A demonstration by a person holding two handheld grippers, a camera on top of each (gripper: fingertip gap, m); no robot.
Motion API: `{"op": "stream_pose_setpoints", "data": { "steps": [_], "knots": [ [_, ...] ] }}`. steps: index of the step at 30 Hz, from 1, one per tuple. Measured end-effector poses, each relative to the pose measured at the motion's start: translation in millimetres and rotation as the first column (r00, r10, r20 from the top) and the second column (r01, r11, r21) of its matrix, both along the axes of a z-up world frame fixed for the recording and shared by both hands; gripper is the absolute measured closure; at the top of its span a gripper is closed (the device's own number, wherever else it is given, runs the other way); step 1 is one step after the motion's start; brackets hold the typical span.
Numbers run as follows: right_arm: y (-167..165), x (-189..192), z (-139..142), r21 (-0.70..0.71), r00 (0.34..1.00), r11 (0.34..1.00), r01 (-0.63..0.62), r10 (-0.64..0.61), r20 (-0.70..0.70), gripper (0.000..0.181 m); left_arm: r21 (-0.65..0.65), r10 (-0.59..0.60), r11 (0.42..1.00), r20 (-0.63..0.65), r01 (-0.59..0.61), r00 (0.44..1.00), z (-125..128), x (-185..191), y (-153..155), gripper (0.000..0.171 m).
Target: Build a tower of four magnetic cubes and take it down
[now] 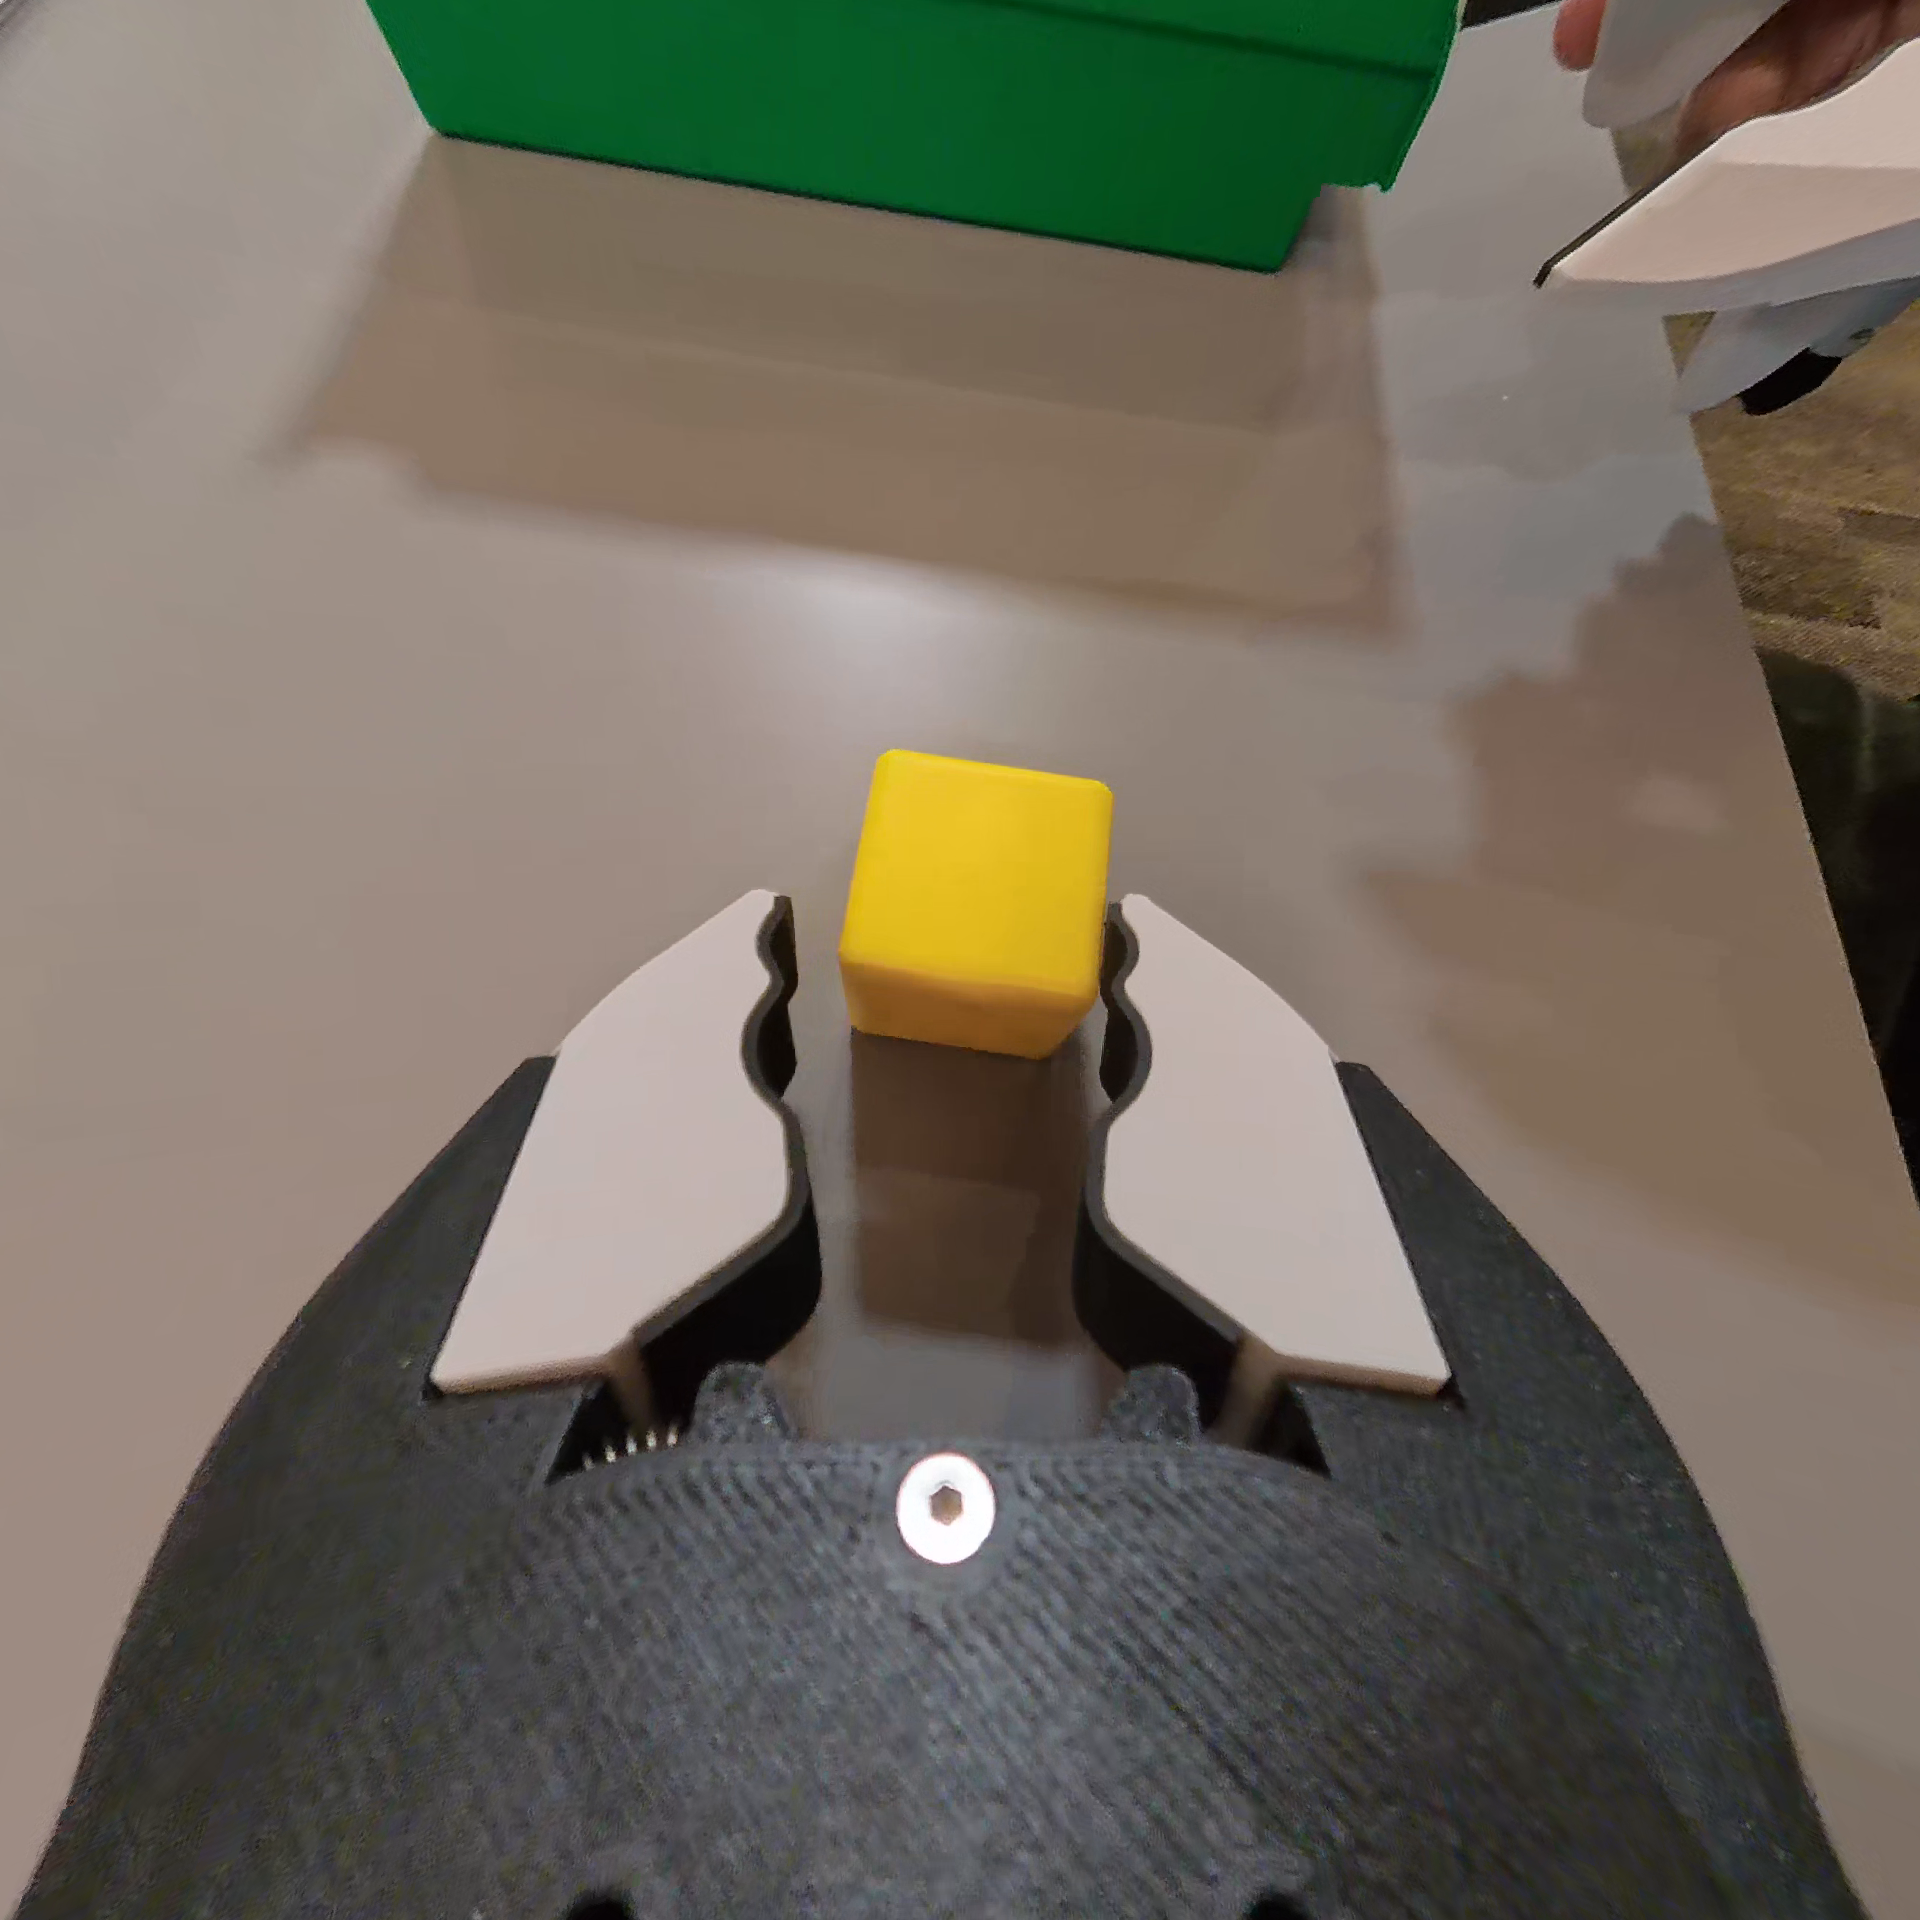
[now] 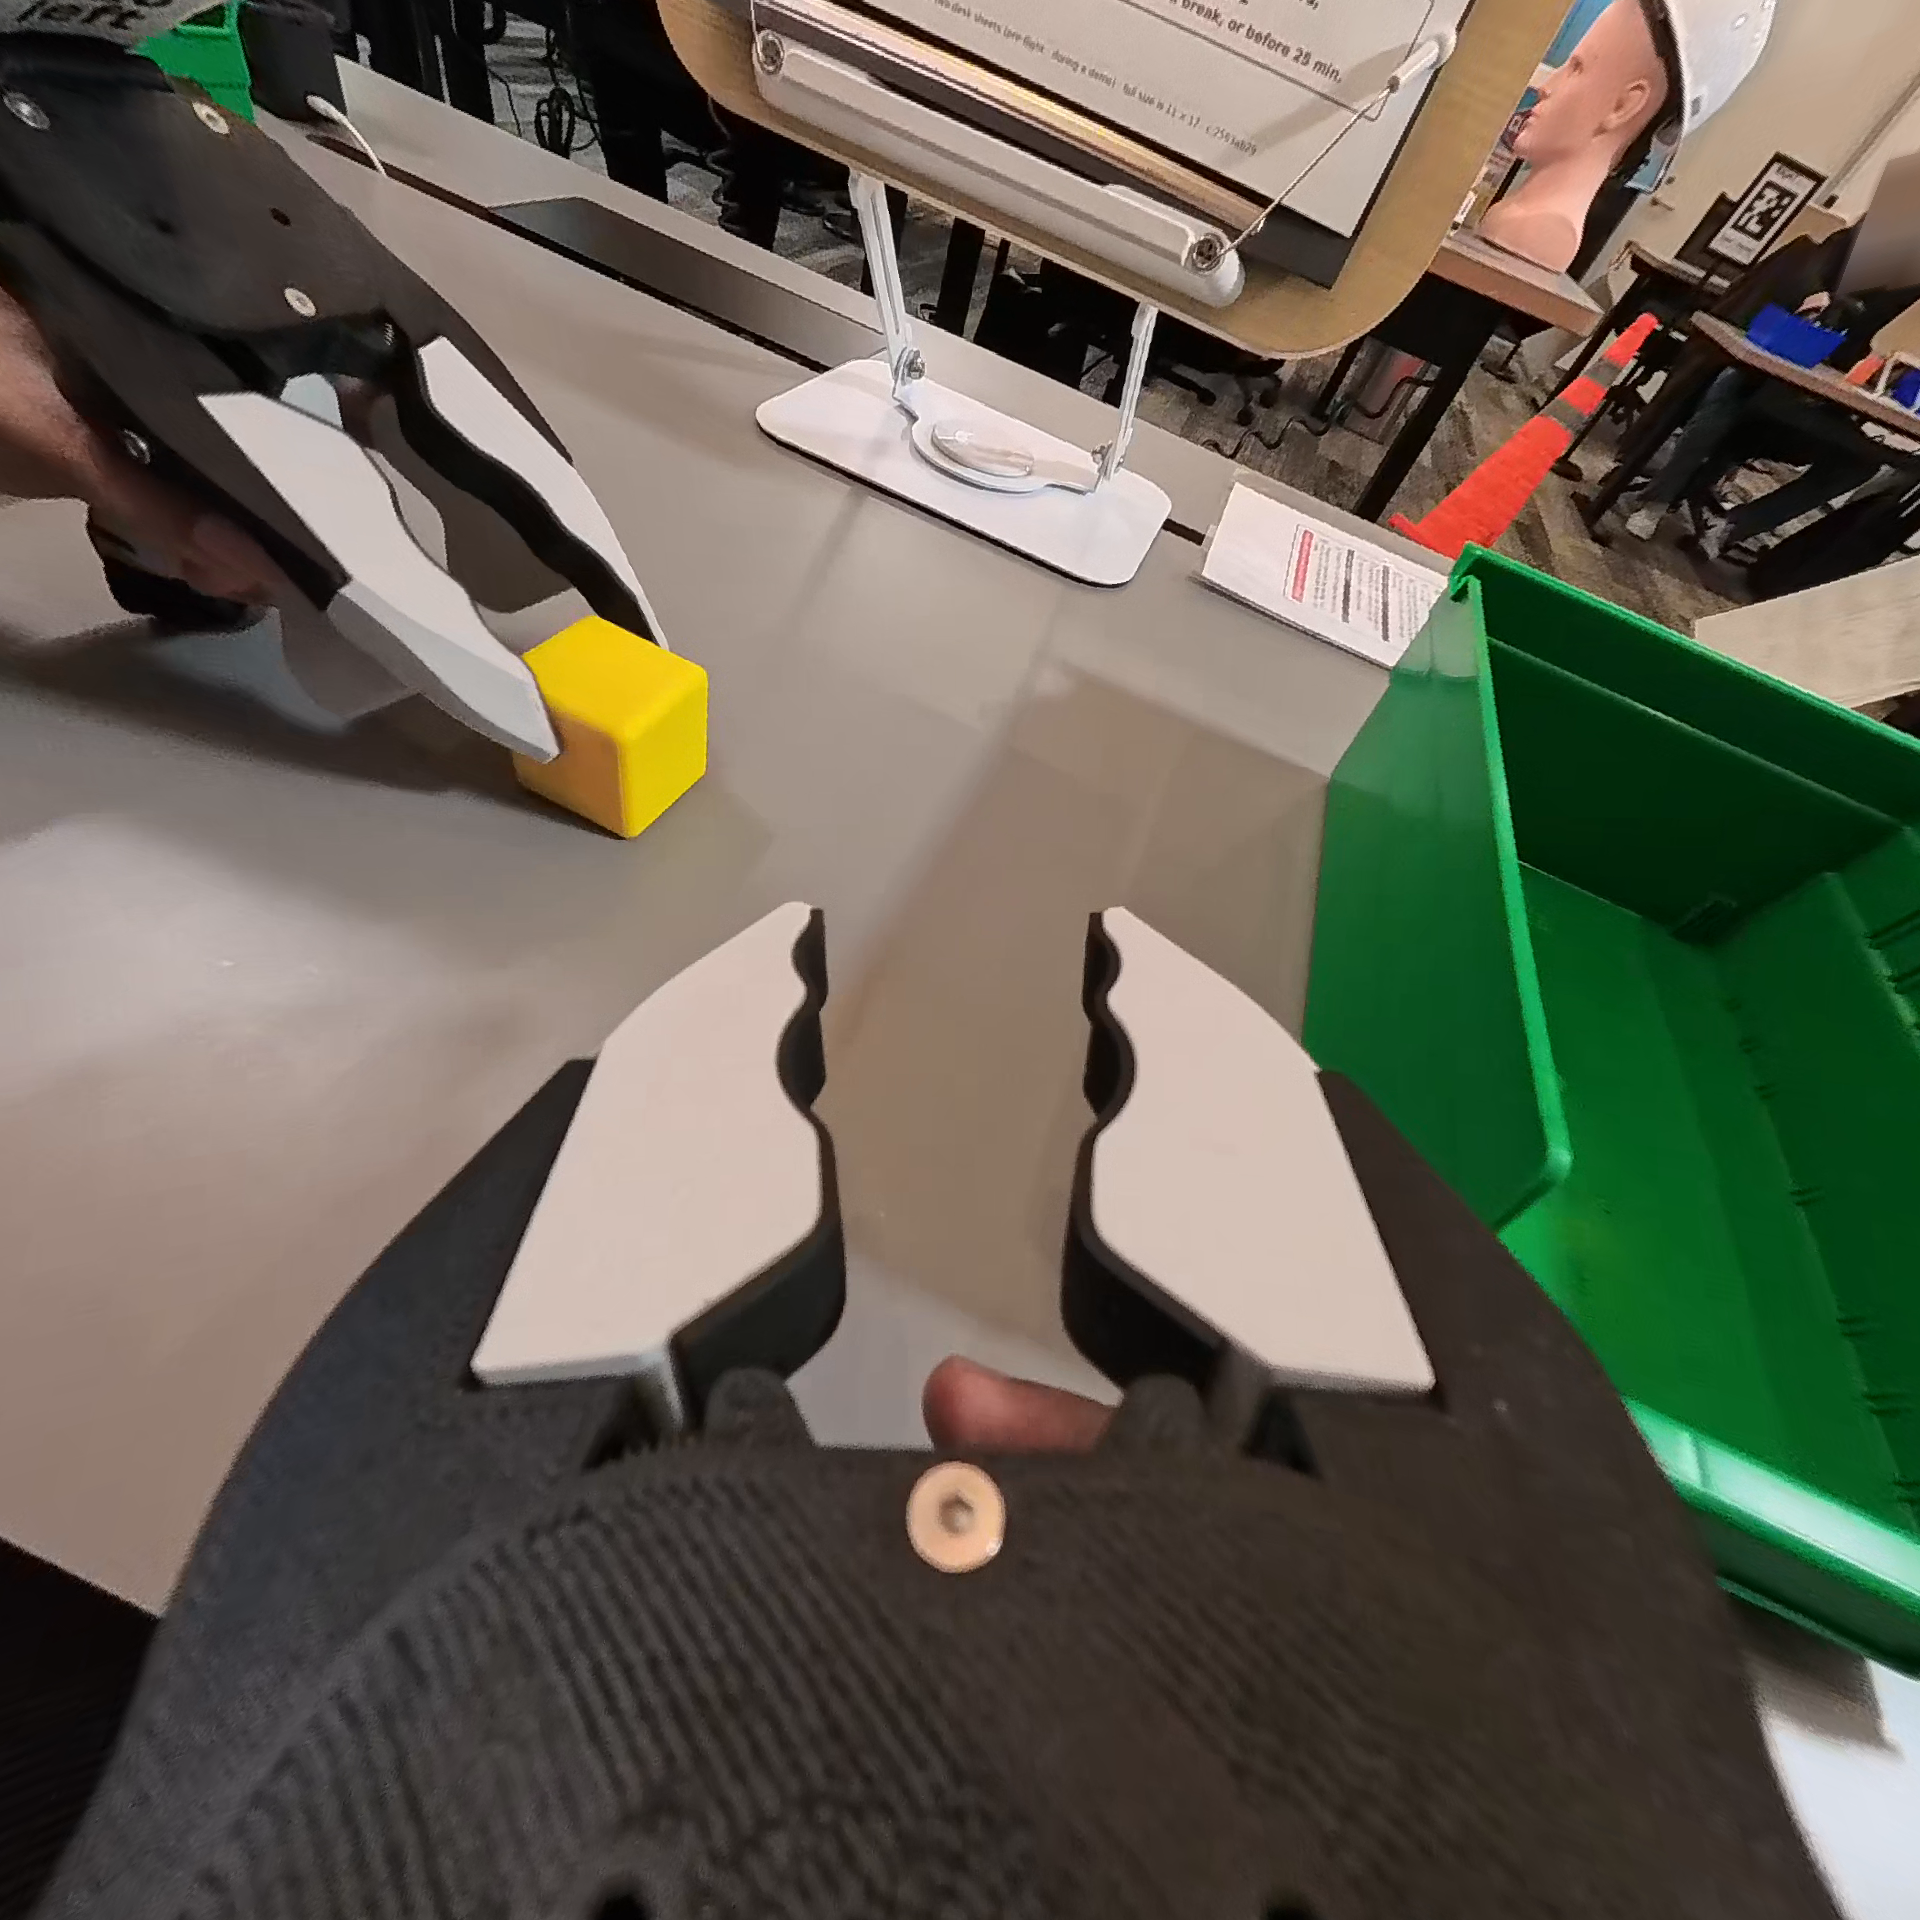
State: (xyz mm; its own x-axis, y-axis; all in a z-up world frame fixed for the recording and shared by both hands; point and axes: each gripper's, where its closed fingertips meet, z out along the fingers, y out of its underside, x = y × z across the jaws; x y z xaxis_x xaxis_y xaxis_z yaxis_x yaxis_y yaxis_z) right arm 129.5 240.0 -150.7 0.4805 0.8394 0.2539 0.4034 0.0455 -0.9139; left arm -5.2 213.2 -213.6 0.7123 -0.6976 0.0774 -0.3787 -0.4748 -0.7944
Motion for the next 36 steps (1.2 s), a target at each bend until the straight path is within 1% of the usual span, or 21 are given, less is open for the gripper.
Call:
{"op": "stream_pose_setpoints", "data": {
  "steps": [9, 16, 21, 25, 36],
  "knots": [
    [0, -2, -1, -0.008, 1.000, 1.000, -0.005, 0.005, 0.000, 0.133, -0.008, 0.003, 1.000, -0.006, -0.003, 1.000, -1, -3, -3, 0.116],
    [-1, -7, -2, -0.010, 1.000, 1.000, -0.020, 0.020, 0.005, 0.133, -0.015, -0.016, 1.000, -0.016, 0.016, 1.000, -2, 1, -10, 0.117],
    [-2, -10, -2, -0.011, 1.000, 1.000, -0.029, 0.029, 0.005, 0.133, -0.006, 0.010, 1.000, -0.057, -0.010, 0.998, -6, -3, -10, 0.116],
    [-2, -12, -3, -0.012, 0.999, 0.999, -0.036, 0.036, 0.005, 0.133, -0.008, 0.033, 0.999, -0.055, -0.034, 0.998, -6, -7, -9, 0.117],
    [-3, -15, -4, -0.014, 0.999, 0.999, -0.045, 0.045, 0.007, 0.133, -0.011, 0.035, 0.999, -0.058, -0.036, 0.998, -5, -9, -13, 0.116]
  ]
}}
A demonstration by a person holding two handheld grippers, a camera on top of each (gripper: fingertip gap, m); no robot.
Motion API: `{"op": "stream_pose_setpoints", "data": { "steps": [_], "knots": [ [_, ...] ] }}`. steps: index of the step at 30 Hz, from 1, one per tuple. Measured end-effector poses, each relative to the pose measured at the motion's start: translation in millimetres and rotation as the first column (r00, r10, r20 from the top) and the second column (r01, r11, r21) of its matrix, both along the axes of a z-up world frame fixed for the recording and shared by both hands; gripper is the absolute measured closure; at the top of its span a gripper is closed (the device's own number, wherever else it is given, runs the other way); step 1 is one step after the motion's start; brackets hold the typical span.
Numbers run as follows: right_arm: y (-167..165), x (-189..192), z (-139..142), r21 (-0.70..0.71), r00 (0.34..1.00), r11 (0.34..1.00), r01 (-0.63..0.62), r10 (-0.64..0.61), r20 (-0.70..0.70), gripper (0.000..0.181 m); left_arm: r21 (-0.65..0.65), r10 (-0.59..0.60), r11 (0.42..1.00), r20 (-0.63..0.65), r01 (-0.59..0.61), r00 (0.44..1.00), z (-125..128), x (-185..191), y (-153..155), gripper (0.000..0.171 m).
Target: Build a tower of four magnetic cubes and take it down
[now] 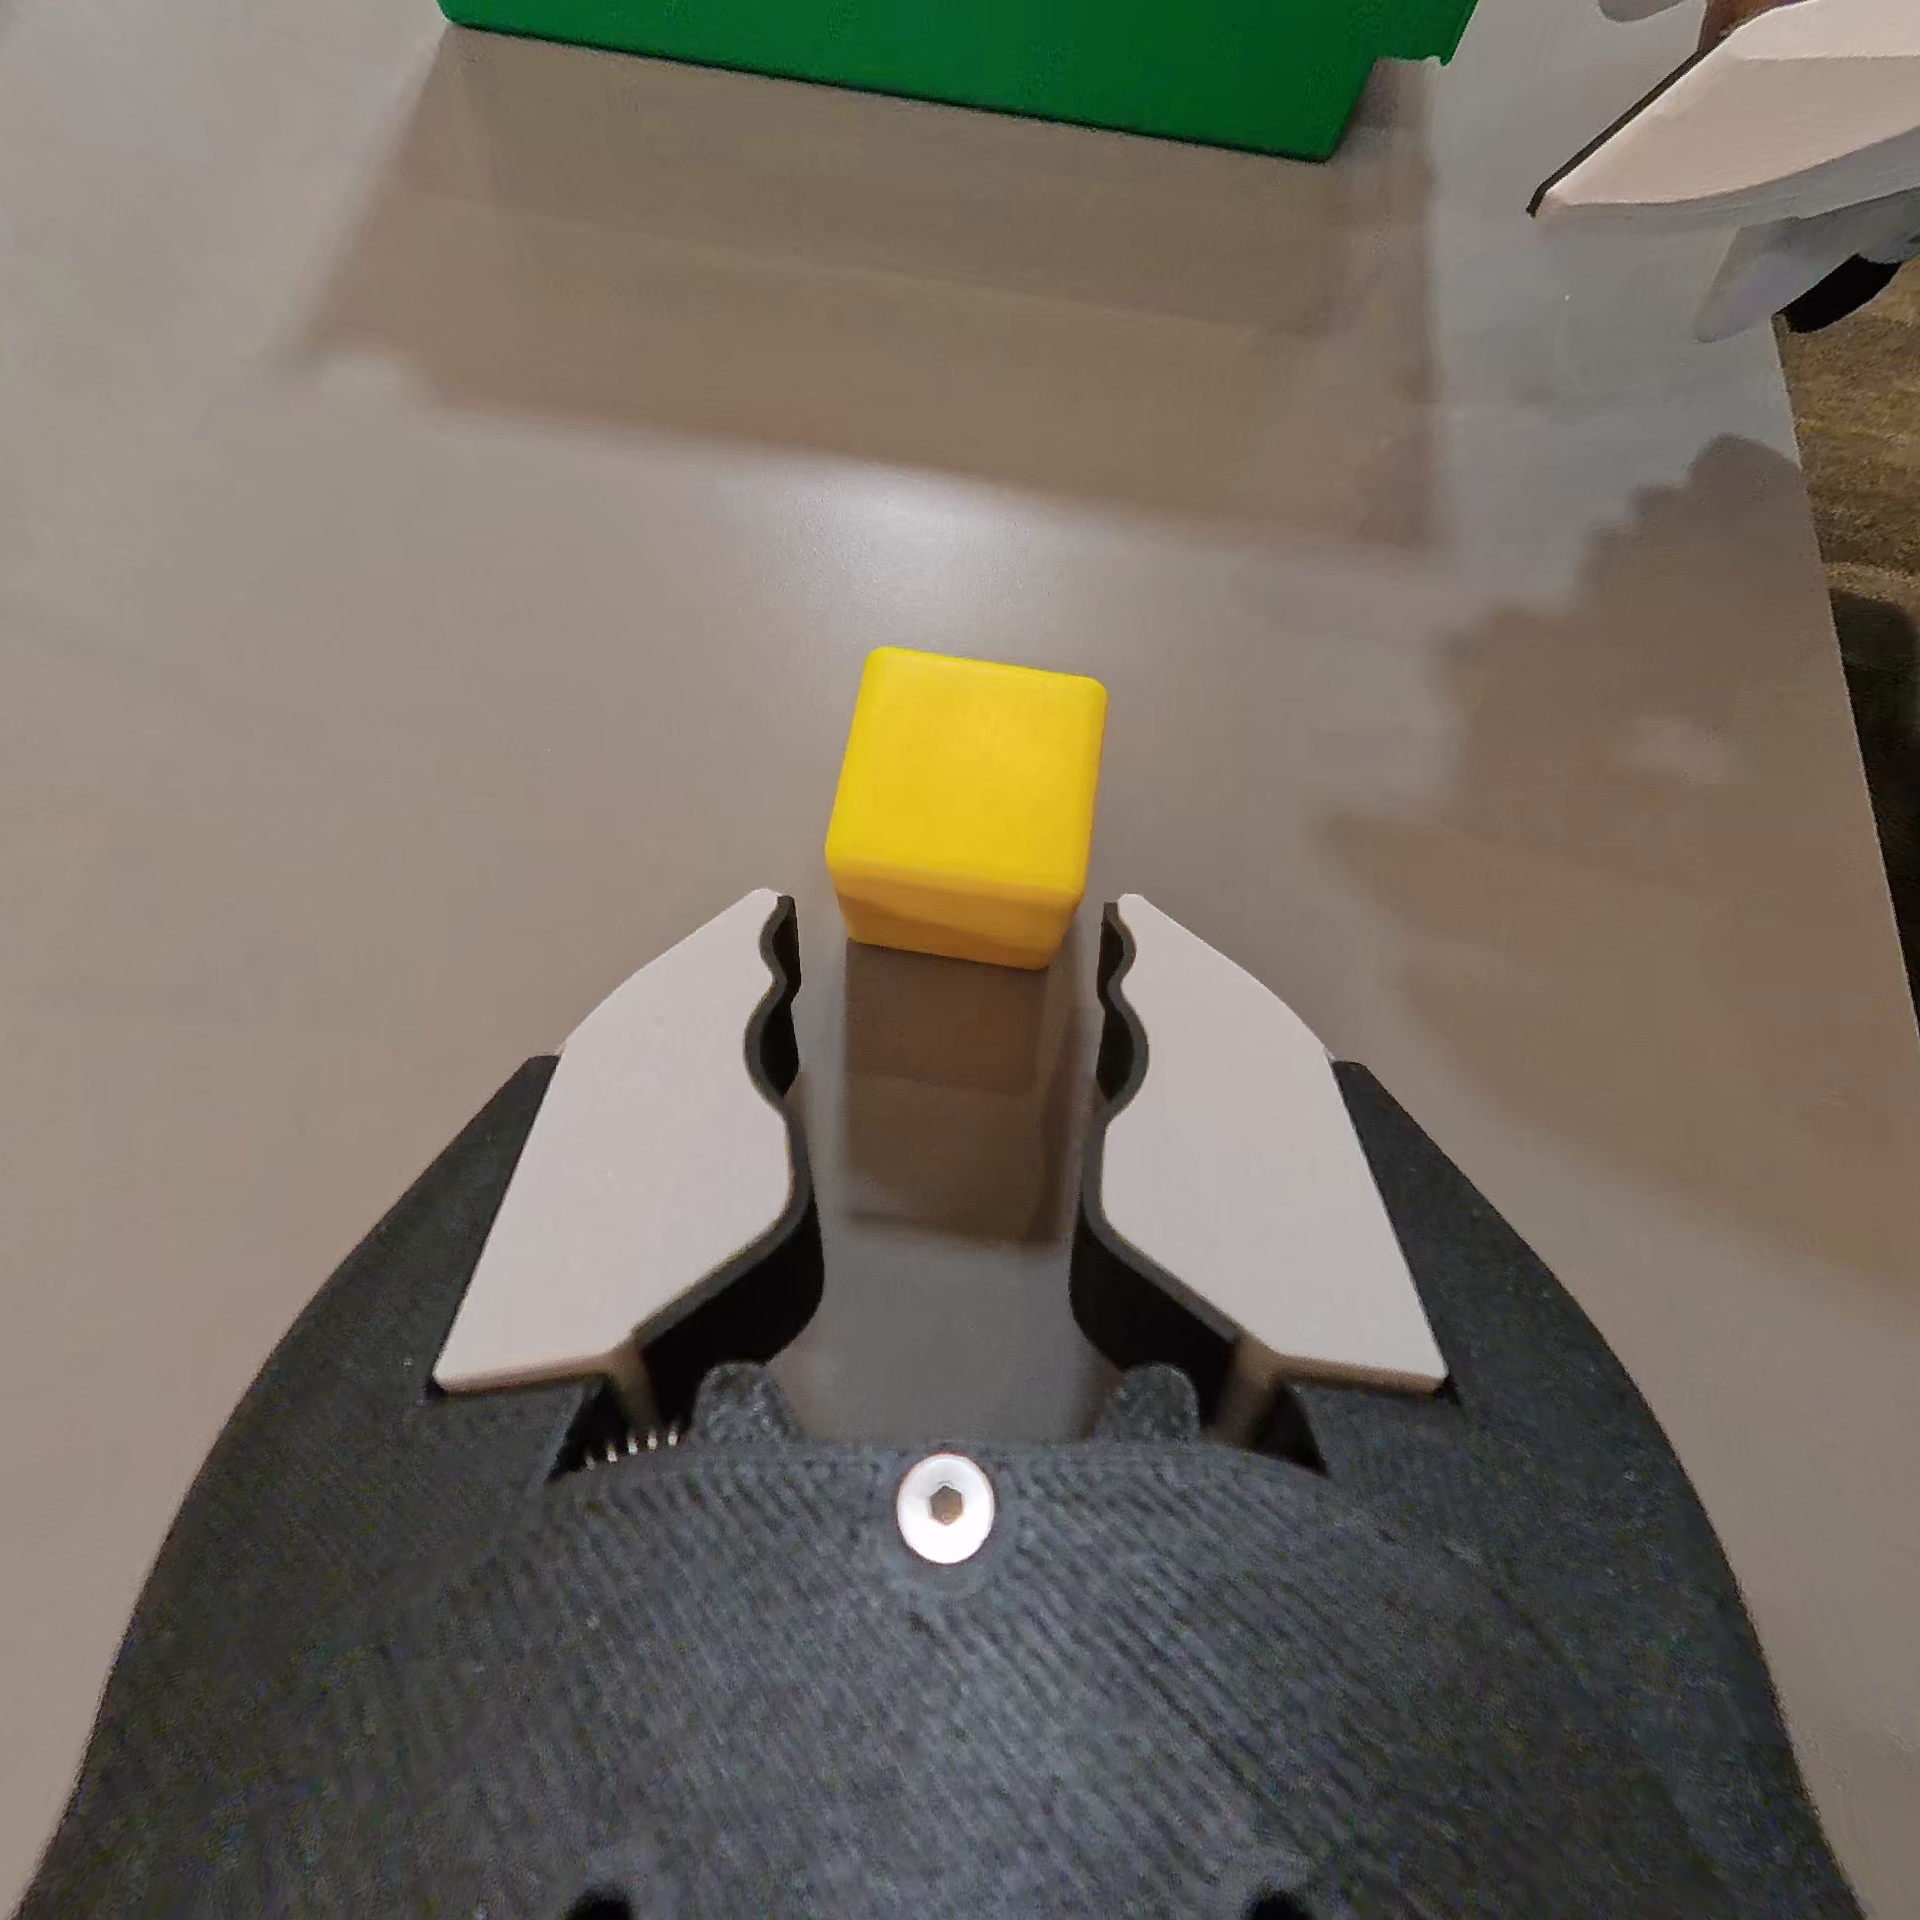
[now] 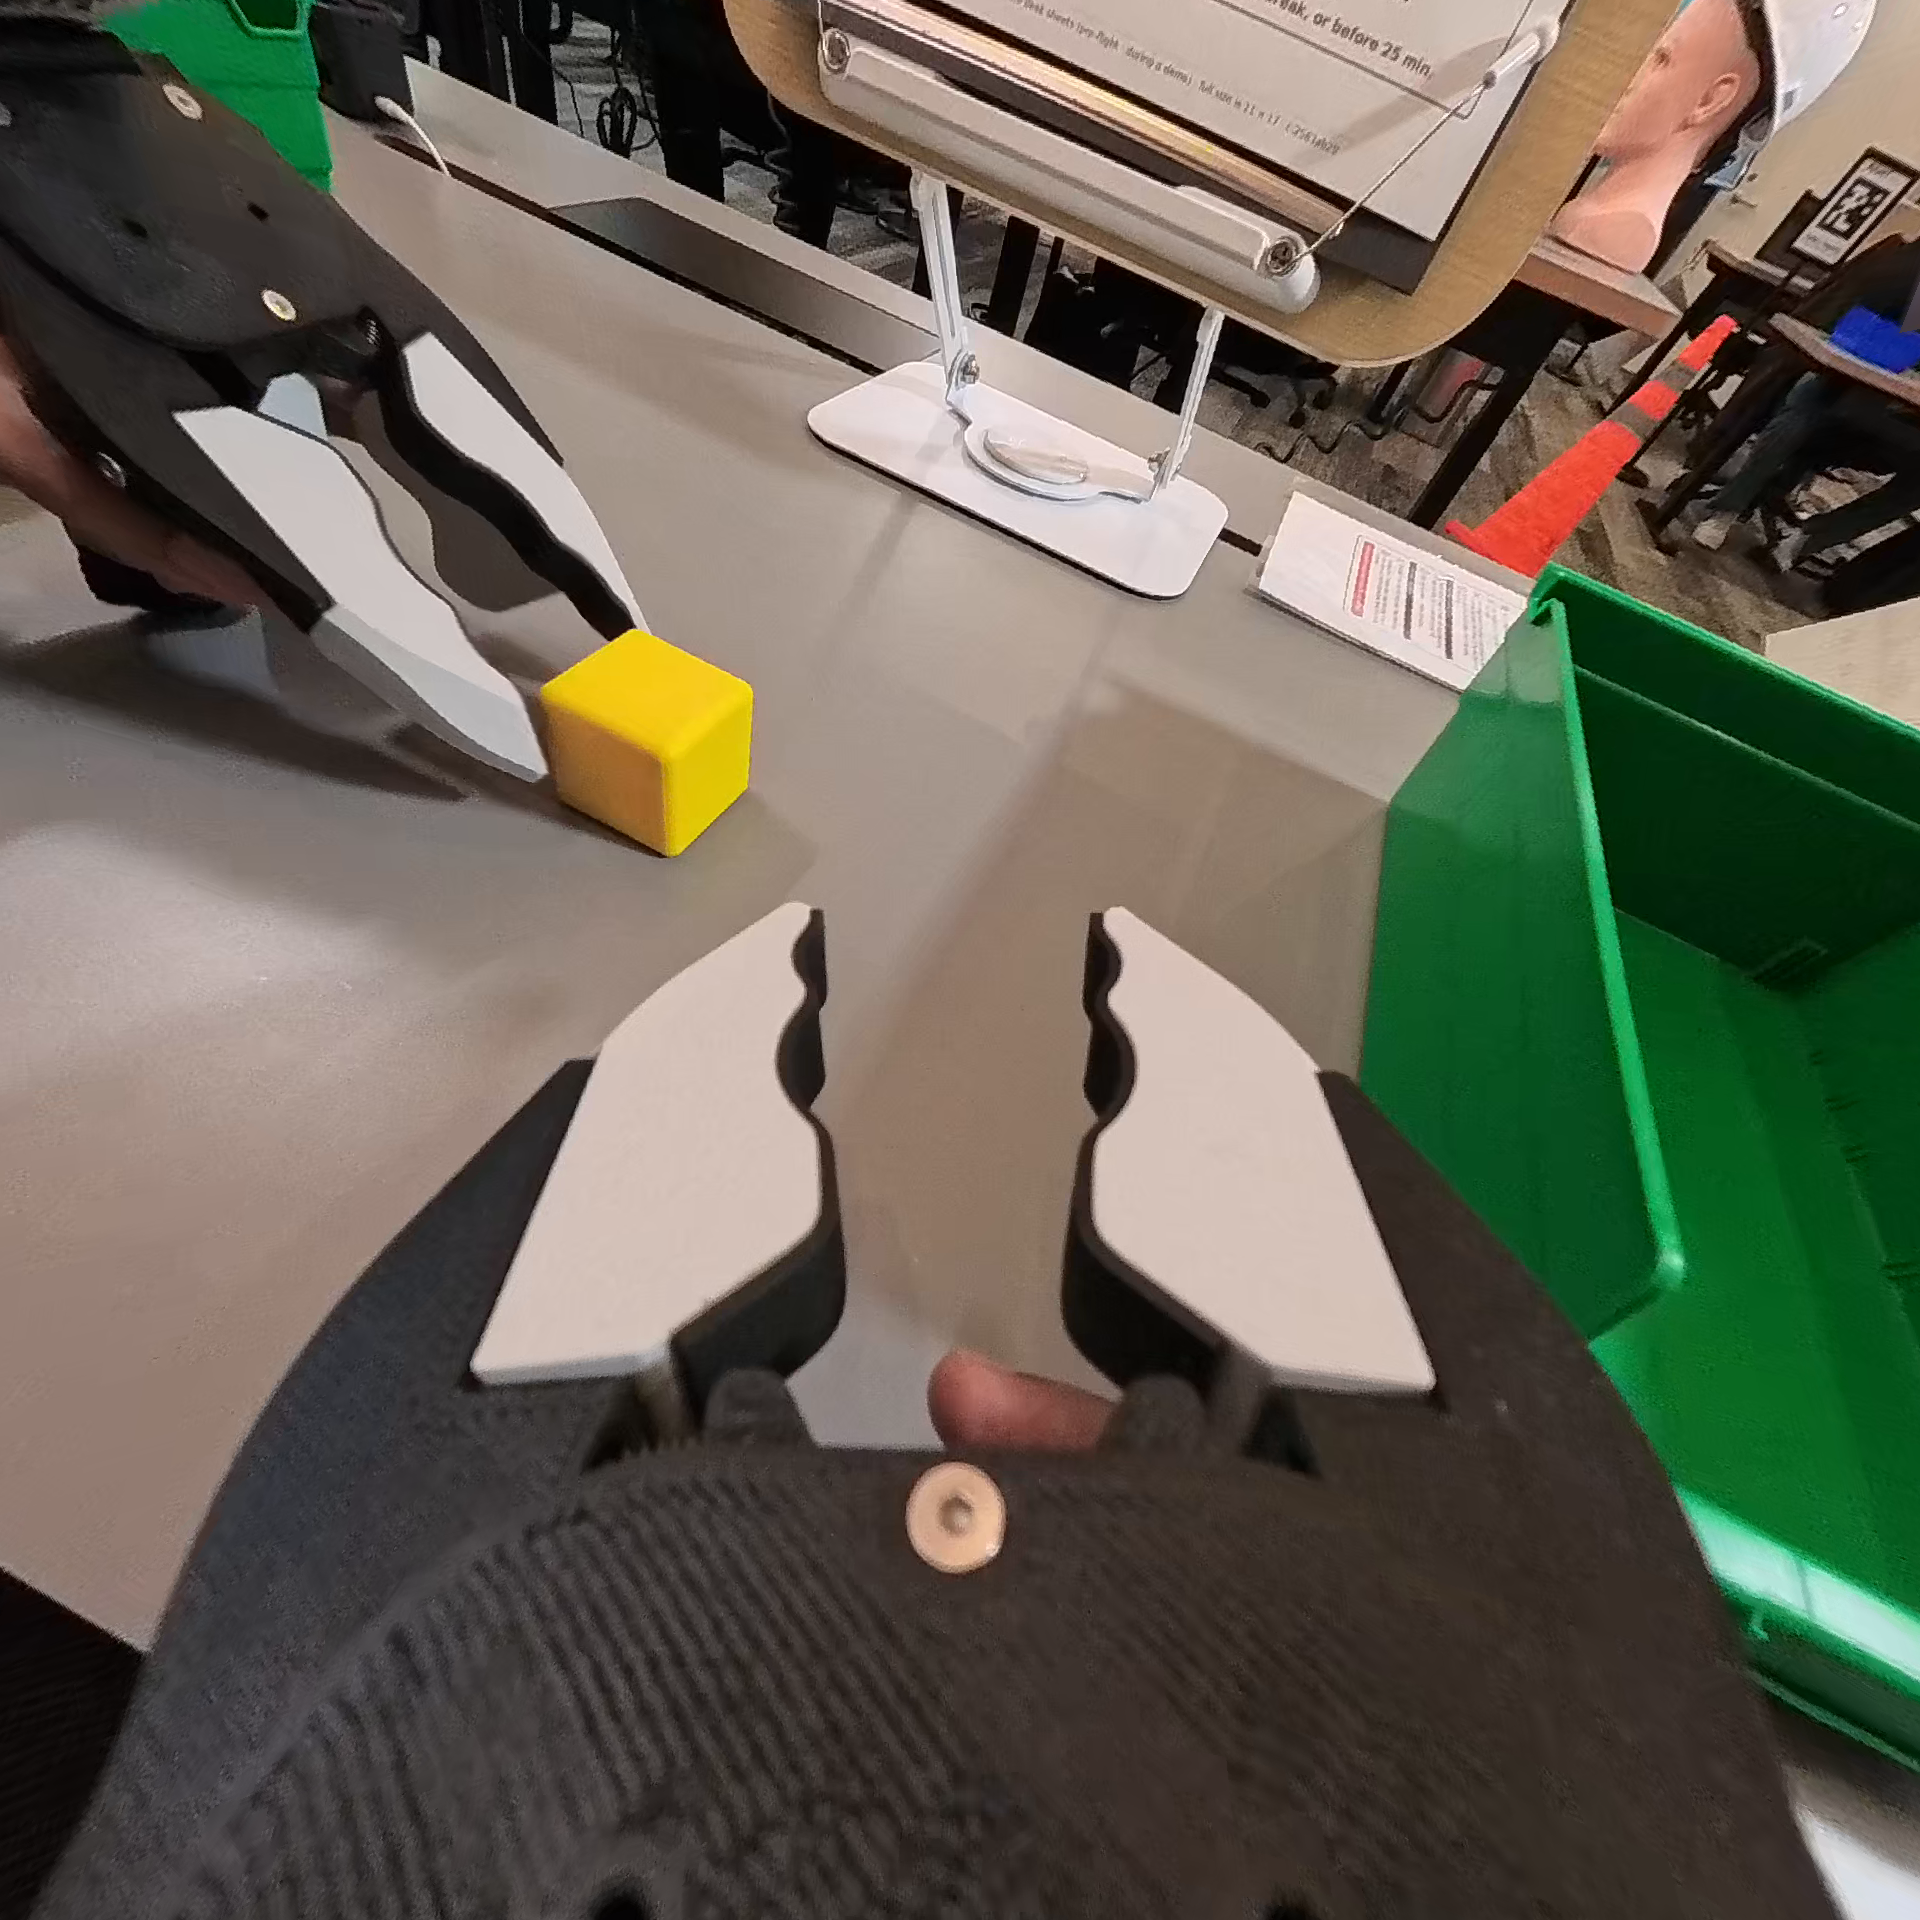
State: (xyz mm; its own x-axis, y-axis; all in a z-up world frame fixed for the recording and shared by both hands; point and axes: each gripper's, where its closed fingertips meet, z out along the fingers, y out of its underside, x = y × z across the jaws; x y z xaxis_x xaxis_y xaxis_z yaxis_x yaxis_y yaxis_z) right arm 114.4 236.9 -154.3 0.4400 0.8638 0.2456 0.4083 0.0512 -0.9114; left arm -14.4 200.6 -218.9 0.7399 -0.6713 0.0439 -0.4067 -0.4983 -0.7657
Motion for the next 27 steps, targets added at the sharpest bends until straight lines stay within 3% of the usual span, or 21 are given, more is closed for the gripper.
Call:
{"op": "stream_pose_setpoints", "data": {
  "steps": [3, 6, 13, 17, 19, 20, 22, 23, 24, 25, 27],
  "knots": [
    [1, 0, 1, 0.000, 1.000, 1.000, 0.002, -0.002, -0.001, 0.132, 0.031, 0.050, 0.998, -0.044, -0.048, 0.998, 8, -9, 3, 0.107],
    [2, 0, 1, -0.005, 1.000, 1.000, 0.004, -0.004, -0.007, 0.132, 0.102, 0.097, 0.990, -0.017, -0.095, 0.995, 35, -17, 2, 0.105],
    [3, -8, 0, -0.017, 1.000, 1.000, -0.016, 0.016, -0.008, 0.132, 0.240, 0.127, 0.953, 0.235, -0.184, 0.964, 142, -40, -27, 0.087],
    [0, -16, -1, -0.008, 0.999, 0.999, -0.041, 0.041, 0.003, 0.131, 0.323, 0.348, 0.841, 0.293, -0.435, 0.890, 198, -110, -49, 0.088],
    [-2, -21, -2, -0.007, 0.999, 0.999, -0.053, 0.053, 0.006, 0.131, 0.300, 0.571, 0.718, 0.264, -0.629, 0.777, 203, -170, -67, 0.089],
    [-3, -23, -2, -0.007, 0.998, 0.998, -0.060, 0.060, 0.007, 0.131, 0.275, 0.705, 0.622, 0.211, -0.733, 0.678, 196, -206, -80, 0.090],
    [-5, -27, -2, -0.005, 0.997, 0.997, -0.073, 0.073, 0.010, 0.131, 0.240, 0.920, 0.366, 0.051, -0.899, 0.388, 171, -281, -122, 0.091],
    [-6, -30, -2, -0.003, 0.997, 0.997, -0.080, 0.080, 0.011, 0.131, 0.224, 0.966, 0.257, -0.031, -0.940, 0.257, 154, -309, -146, 0.091],
    [-7, -32, -2, -0.002, 0.996, 0.996, -0.087, 0.087, 0.012, 0.131, 0.198, 0.982, 0.178, -0.101, -0.964, 0.160, 136, -329, -166, 0.090],
    [-8, -35, -2, -0.001, 0.996, 0.996, -0.094, 0.094, 0.014, 0.131, 0.158, 0.983, 0.128, -0.151, -0.979, 0.104, 117, -342, -182, 0.090],
    [-10, -39, -3, 0.002, 0.994, 0.994, -0.108, 0.108, 0.018, 0.131, 0.042, 0.985, 0.066, -0.160, -0.997, 0.059, 82, -353, -198, 0.091]
  ]
}}
